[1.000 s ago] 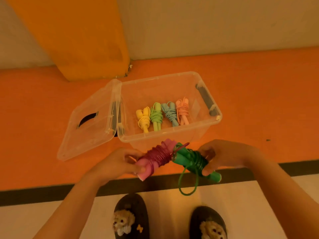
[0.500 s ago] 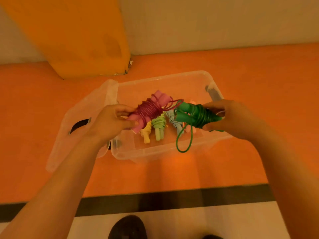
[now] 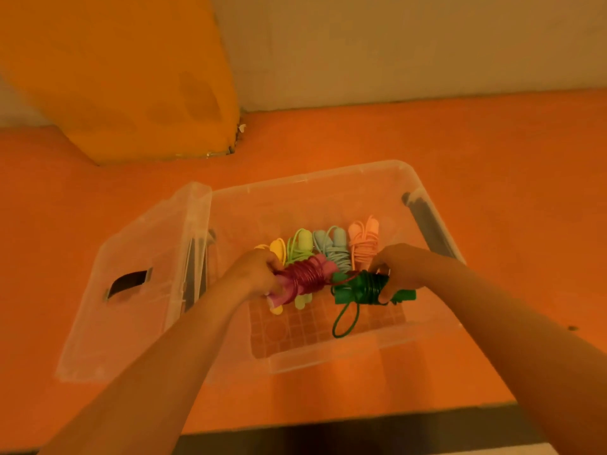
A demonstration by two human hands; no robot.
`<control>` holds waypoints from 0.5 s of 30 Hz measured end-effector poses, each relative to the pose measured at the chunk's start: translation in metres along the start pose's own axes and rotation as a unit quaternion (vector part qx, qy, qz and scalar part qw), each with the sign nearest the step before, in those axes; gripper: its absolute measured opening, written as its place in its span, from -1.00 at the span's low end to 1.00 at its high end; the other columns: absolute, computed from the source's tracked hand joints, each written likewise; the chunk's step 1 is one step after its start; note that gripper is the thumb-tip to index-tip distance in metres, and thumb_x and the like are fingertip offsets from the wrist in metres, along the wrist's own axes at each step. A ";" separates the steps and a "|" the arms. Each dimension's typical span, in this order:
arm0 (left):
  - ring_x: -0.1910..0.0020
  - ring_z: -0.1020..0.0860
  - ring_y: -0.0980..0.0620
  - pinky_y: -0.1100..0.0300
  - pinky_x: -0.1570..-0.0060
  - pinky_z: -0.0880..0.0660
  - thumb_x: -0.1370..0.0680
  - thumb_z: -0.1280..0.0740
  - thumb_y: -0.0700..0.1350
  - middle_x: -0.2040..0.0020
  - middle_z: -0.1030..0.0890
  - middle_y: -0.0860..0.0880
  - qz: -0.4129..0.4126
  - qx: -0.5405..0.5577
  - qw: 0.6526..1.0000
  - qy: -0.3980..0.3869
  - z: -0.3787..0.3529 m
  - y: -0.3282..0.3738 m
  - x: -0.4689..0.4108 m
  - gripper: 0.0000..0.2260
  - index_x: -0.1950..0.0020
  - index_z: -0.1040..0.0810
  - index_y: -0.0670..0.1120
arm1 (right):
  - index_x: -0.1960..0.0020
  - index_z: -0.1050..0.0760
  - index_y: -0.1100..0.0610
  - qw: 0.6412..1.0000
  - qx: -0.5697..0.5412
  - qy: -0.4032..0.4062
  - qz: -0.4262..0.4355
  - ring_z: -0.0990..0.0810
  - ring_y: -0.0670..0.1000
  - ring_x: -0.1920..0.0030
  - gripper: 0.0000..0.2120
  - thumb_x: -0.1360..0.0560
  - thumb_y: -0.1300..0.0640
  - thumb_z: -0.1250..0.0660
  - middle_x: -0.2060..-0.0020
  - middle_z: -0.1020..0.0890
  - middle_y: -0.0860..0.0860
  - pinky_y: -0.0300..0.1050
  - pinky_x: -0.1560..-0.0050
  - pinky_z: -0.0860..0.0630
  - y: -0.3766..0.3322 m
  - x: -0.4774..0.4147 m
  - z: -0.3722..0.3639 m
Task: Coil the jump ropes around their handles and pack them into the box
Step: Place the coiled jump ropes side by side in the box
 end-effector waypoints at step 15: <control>0.35 -0.46 0.01 0.12 0.31 -0.48 -0.41 -0.37 -0.47 0.24 -0.48 -0.10 0.120 0.043 0.990 -0.060 -0.005 -0.025 -0.021 -0.71 0.16 -0.44 -0.09 | -0.43 -0.18 0.16 0.982 0.160 0.100 -0.011 -0.34 0.15 -0.36 -0.28 -0.41 -0.04 -0.43 -0.37 -0.34 0.14 0.00 -0.13 -0.45 -0.025 -0.020 -0.003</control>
Point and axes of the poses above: each hand's wrist, its own x-axis away from the middle knuckle, its own z-axis out of the back of the hand, y = z × x, the point moved 5 cm from there along -x, towards the middle knuckle
